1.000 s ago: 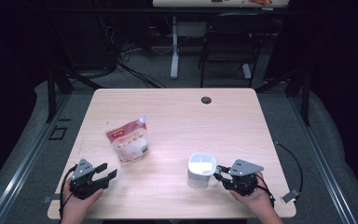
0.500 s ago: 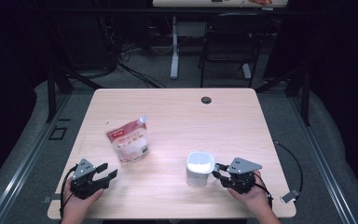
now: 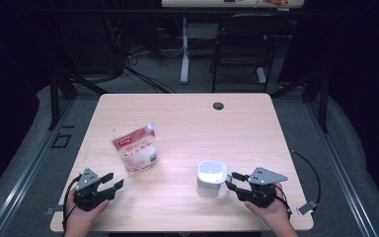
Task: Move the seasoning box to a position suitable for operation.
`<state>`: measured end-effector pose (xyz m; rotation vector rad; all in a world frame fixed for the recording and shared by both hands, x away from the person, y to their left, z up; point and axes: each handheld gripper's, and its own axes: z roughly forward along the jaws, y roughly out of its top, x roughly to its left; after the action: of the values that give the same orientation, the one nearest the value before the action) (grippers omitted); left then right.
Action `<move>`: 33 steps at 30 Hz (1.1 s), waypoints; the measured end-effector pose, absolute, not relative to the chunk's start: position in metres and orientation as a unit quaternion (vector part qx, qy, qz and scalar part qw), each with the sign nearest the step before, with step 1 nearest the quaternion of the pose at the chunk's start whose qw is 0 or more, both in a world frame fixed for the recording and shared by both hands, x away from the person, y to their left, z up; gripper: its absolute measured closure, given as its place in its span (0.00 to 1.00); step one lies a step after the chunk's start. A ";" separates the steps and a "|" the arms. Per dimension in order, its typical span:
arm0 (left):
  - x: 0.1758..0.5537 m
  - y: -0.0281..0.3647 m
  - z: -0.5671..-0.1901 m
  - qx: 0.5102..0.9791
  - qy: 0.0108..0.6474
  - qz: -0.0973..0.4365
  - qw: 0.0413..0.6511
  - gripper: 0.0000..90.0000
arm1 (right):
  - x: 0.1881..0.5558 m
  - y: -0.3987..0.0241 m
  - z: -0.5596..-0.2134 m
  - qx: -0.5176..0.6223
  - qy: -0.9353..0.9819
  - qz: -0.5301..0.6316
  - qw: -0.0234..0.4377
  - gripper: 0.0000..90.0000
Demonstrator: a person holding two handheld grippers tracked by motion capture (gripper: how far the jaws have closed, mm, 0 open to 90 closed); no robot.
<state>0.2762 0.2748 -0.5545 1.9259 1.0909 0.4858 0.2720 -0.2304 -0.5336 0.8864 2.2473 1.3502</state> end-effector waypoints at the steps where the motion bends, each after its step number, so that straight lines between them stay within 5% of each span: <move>1: 0.276 0.275 -0.555 0.770 0.436 0.194 0.424 0.54 | 0.272 -0.230 -0.534 0.315 0.798 0.479 0.186 0.65; 10: 0.277 0.274 -0.555 0.771 0.435 0.194 0.424 0.54 | 0.272 -0.230 -0.533 0.321 0.801 0.469 0.187 0.71; 19: 0.277 0.274 -0.555 0.770 0.436 0.194 0.424 0.54 | 0.279 -0.232 -0.533 0.349 0.787 0.458 0.221 0.88; 33: 0.277 0.274 -0.555 0.769 0.437 0.195 0.424 0.54 | 0.293 -0.237 -0.537 0.390 0.766 0.463 0.215 0.89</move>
<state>0.2767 0.2743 -0.5552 1.9231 1.0944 0.4867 0.2935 -0.2367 -0.5372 1.0813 2.1246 1.2836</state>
